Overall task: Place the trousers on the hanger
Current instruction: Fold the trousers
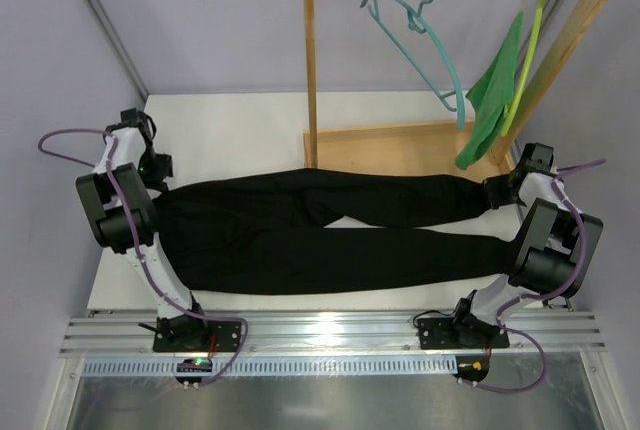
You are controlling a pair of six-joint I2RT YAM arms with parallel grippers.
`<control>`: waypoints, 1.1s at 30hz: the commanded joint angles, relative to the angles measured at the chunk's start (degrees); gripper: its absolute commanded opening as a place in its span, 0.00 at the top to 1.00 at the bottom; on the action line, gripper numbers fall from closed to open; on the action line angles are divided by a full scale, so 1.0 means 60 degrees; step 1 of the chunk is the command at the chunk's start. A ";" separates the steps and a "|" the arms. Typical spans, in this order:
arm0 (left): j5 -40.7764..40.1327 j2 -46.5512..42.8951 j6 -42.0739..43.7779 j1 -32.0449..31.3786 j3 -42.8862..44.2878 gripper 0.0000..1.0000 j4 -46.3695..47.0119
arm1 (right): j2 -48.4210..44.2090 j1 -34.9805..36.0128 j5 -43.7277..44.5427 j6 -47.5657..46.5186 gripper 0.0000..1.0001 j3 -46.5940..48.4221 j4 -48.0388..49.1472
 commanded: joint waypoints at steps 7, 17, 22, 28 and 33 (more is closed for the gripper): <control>-0.0737 -0.1018 0.0260 0.0080 -0.0369 0.45 -0.0129 | -0.0317 -0.0010 0.0053 -0.0055 0.96 0.0420 0.0228; -0.0415 -0.0754 -0.0222 0.0007 -0.1190 0.49 0.0484 | -0.0200 -0.0010 0.0170 -0.0231 0.96 0.0610 0.0301; -0.0268 -0.0052 0.0009 -0.0037 -0.0797 0.59 0.0618 | -0.0127 -0.0010 0.0068 -0.0610 0.96 0.0713 0.0448; -0.0531 0.0037 0.0757 0.0051 -0.0194 1.00 0.0806 | -0.0491 -0.0010 -0.0108 -0.1139 0.96 0.0904 0.0565; 0.0170 -0.0328 0.1241 0.0066 -0.0018 1.00 0.1524 | -0.0858 -0.0010 -0.1118 -0.1797 0.96 0.1136 0.1341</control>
